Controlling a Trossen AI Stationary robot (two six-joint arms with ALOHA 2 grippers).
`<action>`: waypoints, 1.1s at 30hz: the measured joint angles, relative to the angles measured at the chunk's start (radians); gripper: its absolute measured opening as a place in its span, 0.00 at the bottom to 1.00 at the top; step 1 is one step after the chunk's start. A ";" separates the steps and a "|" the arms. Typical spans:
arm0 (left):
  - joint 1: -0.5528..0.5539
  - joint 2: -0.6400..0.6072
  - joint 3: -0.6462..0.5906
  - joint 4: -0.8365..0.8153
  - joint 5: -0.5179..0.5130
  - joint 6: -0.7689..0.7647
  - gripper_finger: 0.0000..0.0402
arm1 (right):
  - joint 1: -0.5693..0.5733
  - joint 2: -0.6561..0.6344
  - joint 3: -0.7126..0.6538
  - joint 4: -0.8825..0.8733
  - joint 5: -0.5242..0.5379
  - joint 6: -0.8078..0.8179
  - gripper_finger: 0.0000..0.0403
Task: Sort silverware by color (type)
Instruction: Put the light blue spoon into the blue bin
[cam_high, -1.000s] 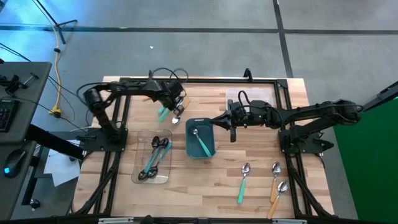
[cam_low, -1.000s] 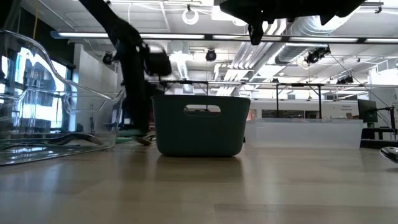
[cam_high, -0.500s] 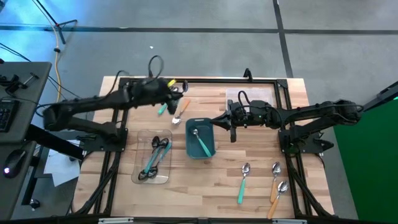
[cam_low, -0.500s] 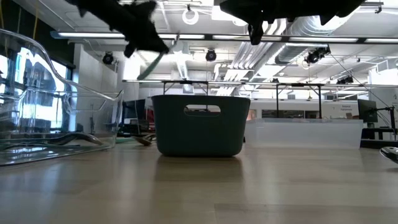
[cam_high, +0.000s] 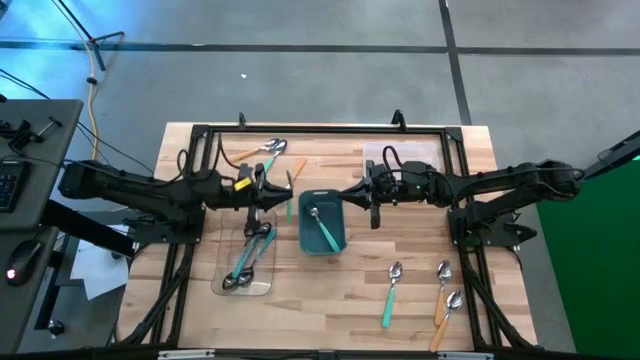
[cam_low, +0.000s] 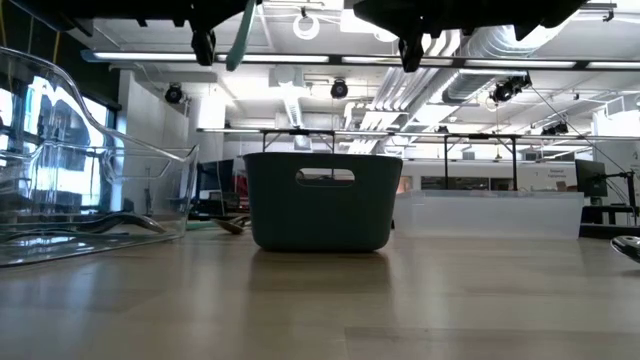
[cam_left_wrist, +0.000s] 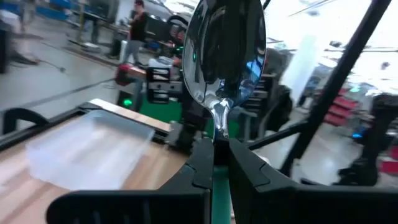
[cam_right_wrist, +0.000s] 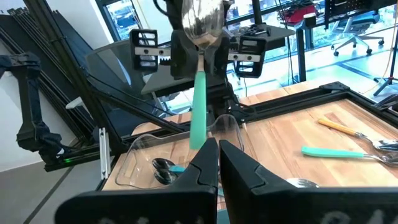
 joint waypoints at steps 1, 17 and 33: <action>-0.009 0.000 0.000 0.001 -0.022 0.013 0.02 | 0.000 0.000 0.000 0.000 0.000 0.000 0.00; -0.015 -0.001 0.000 0.005 -0.063 0.029 0.02 | 0.000 0.000 0.000 0.000 0.000 0.082 0.00; -0.005 0.176 0.099 0.047 -0.119 0.072 0.02 | 0.042 0.194 0.225 -0.134 0.114 0.004 0.34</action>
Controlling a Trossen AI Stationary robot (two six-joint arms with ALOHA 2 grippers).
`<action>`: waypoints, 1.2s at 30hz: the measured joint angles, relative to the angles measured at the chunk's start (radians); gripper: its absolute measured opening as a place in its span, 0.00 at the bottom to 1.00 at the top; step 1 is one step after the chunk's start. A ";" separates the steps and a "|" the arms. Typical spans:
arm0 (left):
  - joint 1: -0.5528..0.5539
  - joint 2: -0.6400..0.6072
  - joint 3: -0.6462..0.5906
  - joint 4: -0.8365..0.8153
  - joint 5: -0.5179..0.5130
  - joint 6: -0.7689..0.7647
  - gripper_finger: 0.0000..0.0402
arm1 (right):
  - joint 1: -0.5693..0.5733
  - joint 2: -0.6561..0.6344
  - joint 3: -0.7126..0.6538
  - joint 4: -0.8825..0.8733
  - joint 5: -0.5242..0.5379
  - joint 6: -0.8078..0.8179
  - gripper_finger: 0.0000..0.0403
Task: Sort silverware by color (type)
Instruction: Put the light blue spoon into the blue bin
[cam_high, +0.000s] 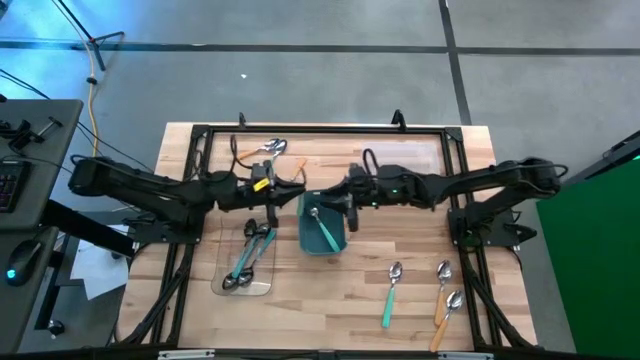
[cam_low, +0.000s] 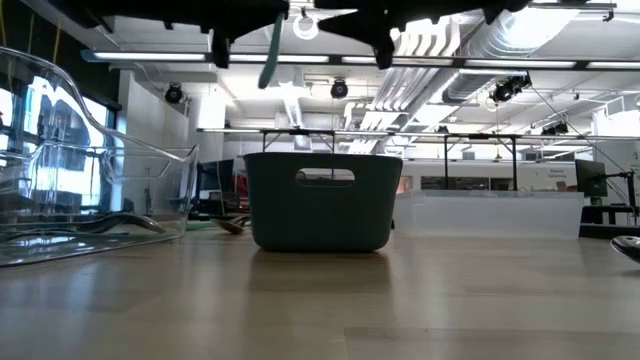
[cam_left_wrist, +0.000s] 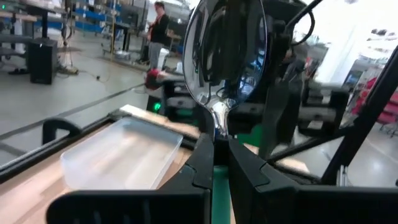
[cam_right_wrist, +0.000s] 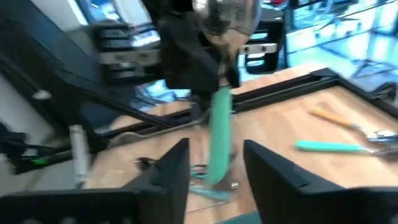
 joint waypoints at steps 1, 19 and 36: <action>0.000 0.018 0.009 0.027 0.000 0.001 0.02 | -0.001 0.016 0.022 -0.009 0.004 -0.015 0.37; 0.027 0.166 0.015 0.323 0.139 -0.013 0.02 | 0.000 0.069 0.078 -0.001 0.012 -0.020 0.39; 0.043 0.173 0.015 0.322 0.164 -0.034 0.02 | 0.005 0.069 0.077 -0.001 -0.046 -0.037 0.07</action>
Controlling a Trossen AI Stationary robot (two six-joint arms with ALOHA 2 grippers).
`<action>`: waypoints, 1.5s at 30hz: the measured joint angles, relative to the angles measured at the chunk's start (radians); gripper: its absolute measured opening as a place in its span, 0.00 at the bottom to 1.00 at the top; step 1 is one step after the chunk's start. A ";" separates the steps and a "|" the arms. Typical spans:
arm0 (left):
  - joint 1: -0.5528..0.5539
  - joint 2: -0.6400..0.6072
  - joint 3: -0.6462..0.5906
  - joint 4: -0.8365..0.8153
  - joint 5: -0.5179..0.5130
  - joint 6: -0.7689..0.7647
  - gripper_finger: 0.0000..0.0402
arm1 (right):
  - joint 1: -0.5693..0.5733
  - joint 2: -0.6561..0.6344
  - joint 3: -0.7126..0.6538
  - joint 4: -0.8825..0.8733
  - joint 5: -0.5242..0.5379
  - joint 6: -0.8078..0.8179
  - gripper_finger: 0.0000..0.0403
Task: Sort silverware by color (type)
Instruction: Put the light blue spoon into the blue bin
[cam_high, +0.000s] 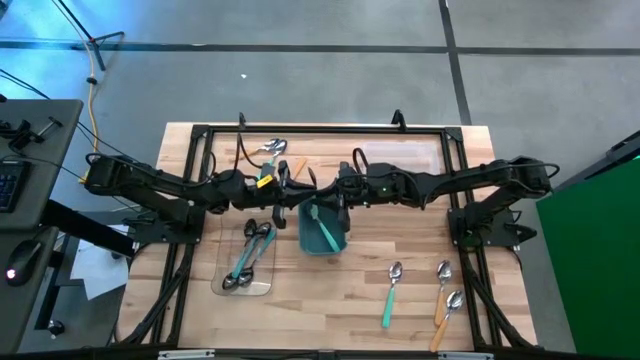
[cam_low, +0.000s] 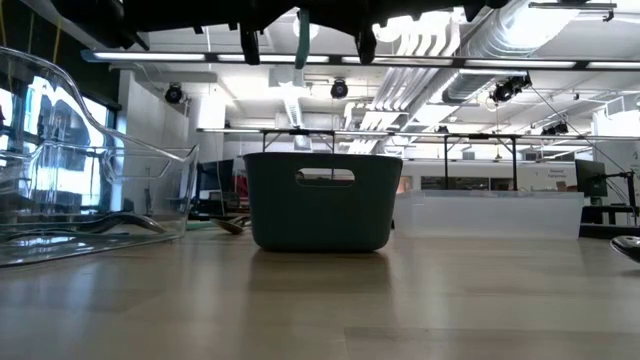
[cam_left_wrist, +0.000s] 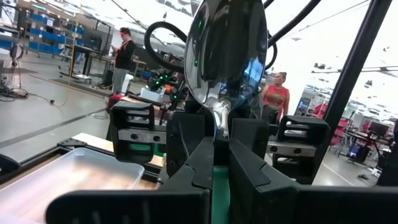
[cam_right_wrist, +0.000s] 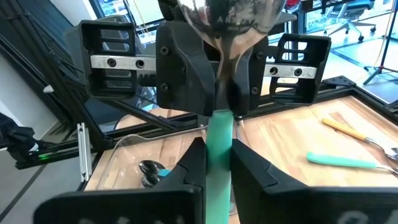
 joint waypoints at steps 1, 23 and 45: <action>0.000 0.000 0.000 0.000 0.001 0.000 0.02 | 0.000 0.000 0.000 0.000 0.000 0.000 0.07; 0.024 -0.211 0.000 -0.424 0.156 -0.047 0.36 | 0.000 -0.089 -0.001 -0.189 0.013 -0.058 0.08; 0.025 -0.713 -0.243 -0.581 -0.001 -0.074 0.15 | 0.084 -0.228 -0.096 -0.270 0.167 -0.005 0.08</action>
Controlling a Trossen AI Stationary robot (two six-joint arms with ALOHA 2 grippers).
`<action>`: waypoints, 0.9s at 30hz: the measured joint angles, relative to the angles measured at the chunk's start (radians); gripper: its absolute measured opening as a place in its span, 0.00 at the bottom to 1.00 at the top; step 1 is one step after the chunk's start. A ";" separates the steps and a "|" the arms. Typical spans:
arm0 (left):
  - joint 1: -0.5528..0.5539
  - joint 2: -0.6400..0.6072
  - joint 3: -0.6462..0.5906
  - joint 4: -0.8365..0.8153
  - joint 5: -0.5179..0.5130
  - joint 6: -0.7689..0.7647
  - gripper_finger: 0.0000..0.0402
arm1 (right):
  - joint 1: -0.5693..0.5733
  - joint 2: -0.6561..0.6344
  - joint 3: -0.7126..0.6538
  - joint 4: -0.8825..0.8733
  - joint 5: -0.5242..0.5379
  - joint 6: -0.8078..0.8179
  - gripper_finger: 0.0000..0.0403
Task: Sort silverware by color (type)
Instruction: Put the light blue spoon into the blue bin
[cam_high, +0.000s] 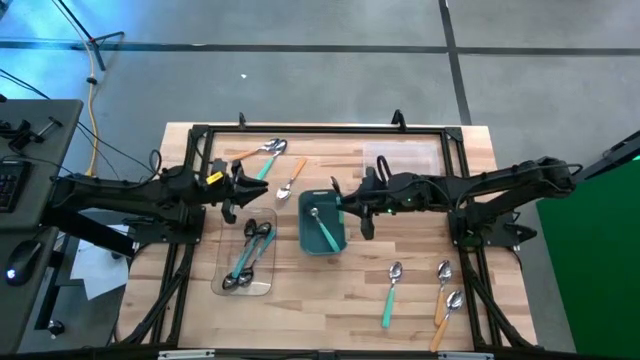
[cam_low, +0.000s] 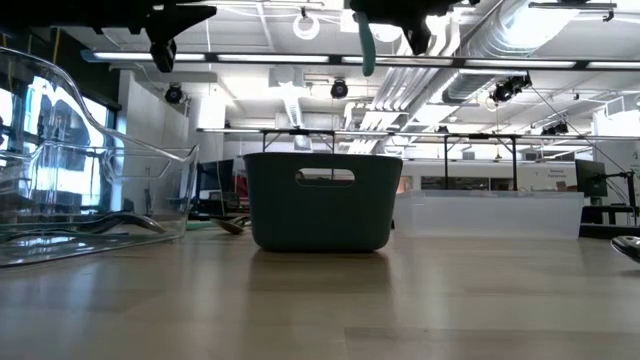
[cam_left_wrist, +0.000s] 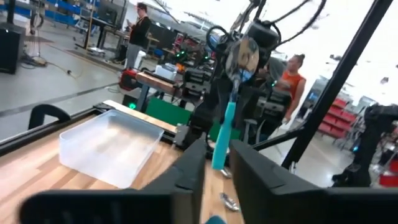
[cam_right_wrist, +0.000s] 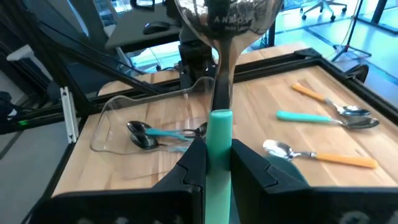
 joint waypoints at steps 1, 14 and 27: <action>0.000 0.004 0.000 0.002 0.000 0.012 0.11 | -0.001 0.000 0.000 0.004 0.000 -0.002 0.08; 0.001 0.032 0.000 0.002 -0.004 0.064 0.00 | -0.001 0.001 0.000 0.010 0.000 0.003 0.08; 0.001 0.031 0.007 0.073 -0.039 0.093 0.00 | -0.012 0.180 0.289 -0.342 -0.016 0.095 0.08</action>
